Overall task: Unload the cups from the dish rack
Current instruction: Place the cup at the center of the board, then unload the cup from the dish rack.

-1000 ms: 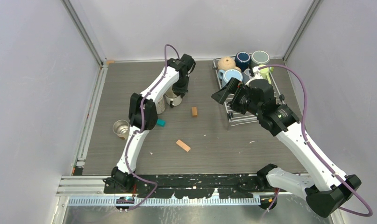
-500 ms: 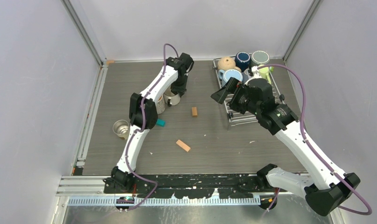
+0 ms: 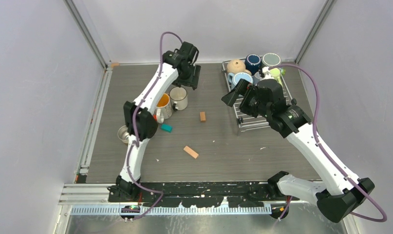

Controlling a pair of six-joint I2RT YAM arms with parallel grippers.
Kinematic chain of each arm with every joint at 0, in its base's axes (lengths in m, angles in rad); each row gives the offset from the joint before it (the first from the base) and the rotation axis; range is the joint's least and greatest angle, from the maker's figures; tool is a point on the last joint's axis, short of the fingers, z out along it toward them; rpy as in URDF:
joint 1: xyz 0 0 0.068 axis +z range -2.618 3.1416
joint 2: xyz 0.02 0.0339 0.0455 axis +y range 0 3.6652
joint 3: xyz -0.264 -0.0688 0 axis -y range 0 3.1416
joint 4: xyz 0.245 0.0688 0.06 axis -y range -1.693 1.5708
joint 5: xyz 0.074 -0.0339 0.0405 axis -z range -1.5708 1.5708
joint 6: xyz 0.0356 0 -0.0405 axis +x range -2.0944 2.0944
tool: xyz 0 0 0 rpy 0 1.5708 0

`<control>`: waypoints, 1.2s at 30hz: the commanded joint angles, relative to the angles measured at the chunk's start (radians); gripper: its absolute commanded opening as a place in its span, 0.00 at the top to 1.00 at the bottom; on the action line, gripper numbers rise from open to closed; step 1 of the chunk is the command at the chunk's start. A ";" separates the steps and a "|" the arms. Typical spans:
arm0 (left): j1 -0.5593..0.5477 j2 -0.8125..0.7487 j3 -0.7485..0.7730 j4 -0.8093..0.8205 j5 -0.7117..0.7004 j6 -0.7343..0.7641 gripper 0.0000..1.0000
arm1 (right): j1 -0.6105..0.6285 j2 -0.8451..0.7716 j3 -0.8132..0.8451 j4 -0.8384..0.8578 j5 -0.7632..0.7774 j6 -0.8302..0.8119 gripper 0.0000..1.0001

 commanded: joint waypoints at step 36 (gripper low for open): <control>-0.157 -1.105 -1.186 0.473 0.334 -0.093 0.00 | -0.284 0.489 0.337 -0.011 0.278 -0.162 0.00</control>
